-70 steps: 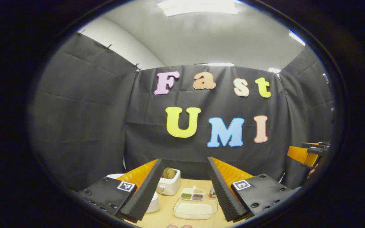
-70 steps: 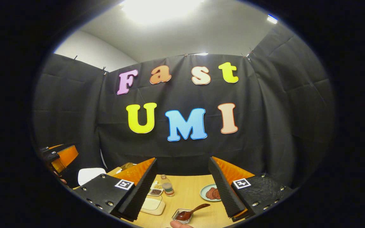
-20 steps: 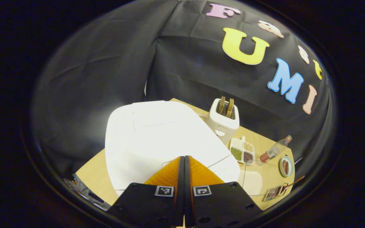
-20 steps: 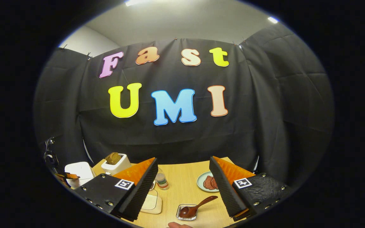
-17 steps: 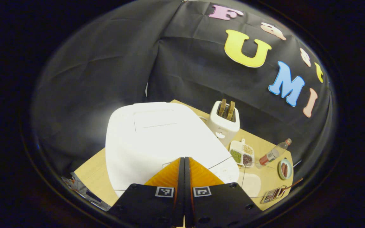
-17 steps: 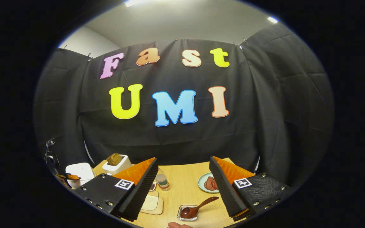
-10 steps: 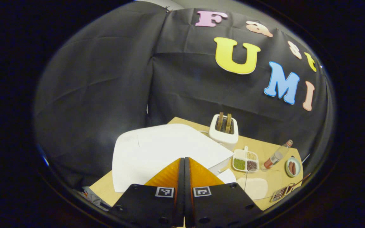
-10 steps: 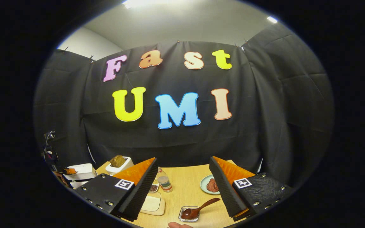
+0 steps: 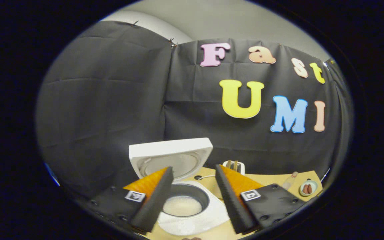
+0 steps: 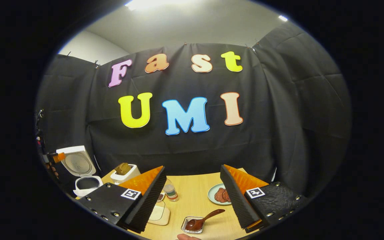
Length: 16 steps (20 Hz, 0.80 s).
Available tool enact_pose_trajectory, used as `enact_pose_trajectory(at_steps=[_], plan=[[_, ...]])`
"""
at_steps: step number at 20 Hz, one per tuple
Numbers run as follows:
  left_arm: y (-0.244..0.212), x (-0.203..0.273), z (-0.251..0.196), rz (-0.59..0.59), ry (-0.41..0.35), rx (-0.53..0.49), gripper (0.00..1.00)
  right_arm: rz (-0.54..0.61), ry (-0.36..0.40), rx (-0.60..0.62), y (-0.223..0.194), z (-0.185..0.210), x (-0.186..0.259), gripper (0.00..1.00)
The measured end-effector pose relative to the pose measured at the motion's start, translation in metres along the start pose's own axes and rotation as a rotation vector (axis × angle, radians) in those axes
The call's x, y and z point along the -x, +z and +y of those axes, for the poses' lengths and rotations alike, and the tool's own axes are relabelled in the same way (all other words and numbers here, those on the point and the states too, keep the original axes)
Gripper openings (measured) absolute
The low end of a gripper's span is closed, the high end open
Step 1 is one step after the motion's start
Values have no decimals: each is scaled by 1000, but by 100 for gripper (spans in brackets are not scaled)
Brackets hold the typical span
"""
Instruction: Close the left gripper, press the button to open the rice cooker; take a wooden spoon from the chopstick holder with the right hand, scoop a spoonful of rice and pour it into the rice cooker, then put the wooden spoon back into the chopstick holder.
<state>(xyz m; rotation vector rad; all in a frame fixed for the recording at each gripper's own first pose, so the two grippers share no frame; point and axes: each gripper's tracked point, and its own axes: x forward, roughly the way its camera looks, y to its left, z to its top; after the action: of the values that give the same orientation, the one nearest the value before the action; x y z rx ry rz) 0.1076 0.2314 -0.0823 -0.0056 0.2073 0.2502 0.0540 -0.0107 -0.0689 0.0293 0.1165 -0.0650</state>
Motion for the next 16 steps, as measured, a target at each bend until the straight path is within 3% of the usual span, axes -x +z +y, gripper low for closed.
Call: enact_pose_trajectory(at_steps=[1, 5, 9, 16], plan=[[8, 11, -9, -23, -12, 12, 99, 6, 3, 2, -3, -3, 0, 99], [30, 65, -50, -115, -68, 71, 95, 56, -12, -25, -26, -27, -3, 99], [28, 101, -98, -153, -134, 64, 96, 121, -25, -49, -61, -54, -7, 99], [2, 136, -145, -133, -201, 29, 95, 244, -14, -138, -135, -69, -30, 99]])
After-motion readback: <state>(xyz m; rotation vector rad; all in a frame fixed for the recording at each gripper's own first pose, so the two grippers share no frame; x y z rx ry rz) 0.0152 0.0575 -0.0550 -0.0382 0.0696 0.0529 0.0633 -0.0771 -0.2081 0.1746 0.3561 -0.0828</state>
